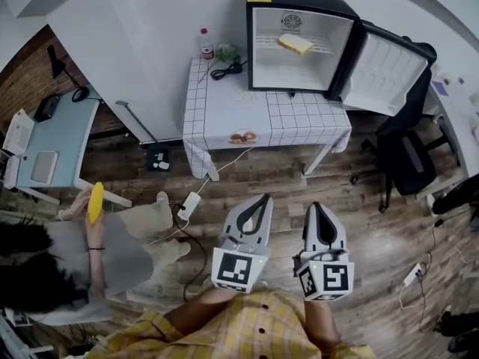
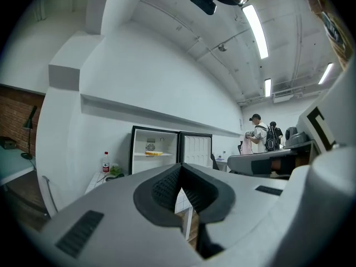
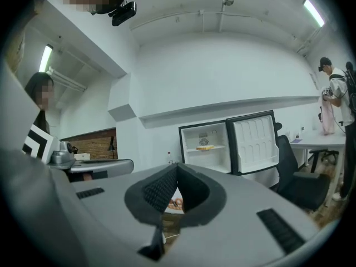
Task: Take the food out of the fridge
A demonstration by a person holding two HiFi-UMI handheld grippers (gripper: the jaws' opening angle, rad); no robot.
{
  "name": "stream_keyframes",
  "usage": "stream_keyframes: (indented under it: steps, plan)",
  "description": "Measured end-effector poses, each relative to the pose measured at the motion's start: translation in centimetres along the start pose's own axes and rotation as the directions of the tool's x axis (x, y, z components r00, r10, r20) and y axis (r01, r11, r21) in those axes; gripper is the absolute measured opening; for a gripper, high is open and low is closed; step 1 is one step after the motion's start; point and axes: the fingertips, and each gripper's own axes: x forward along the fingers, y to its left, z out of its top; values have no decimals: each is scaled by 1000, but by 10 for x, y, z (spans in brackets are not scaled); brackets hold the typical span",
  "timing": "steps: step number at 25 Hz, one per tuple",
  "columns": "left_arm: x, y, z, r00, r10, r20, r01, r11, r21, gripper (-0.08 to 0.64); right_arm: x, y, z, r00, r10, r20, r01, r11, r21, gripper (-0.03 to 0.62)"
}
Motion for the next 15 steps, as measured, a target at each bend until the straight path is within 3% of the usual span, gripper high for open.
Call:
stream_keyframes:
  steps: [15]
  plan:
    - [163,126,43,999,-8,33,7,999,32,8,213,-22,46,1000,2,6,-2,1000,-3,6]
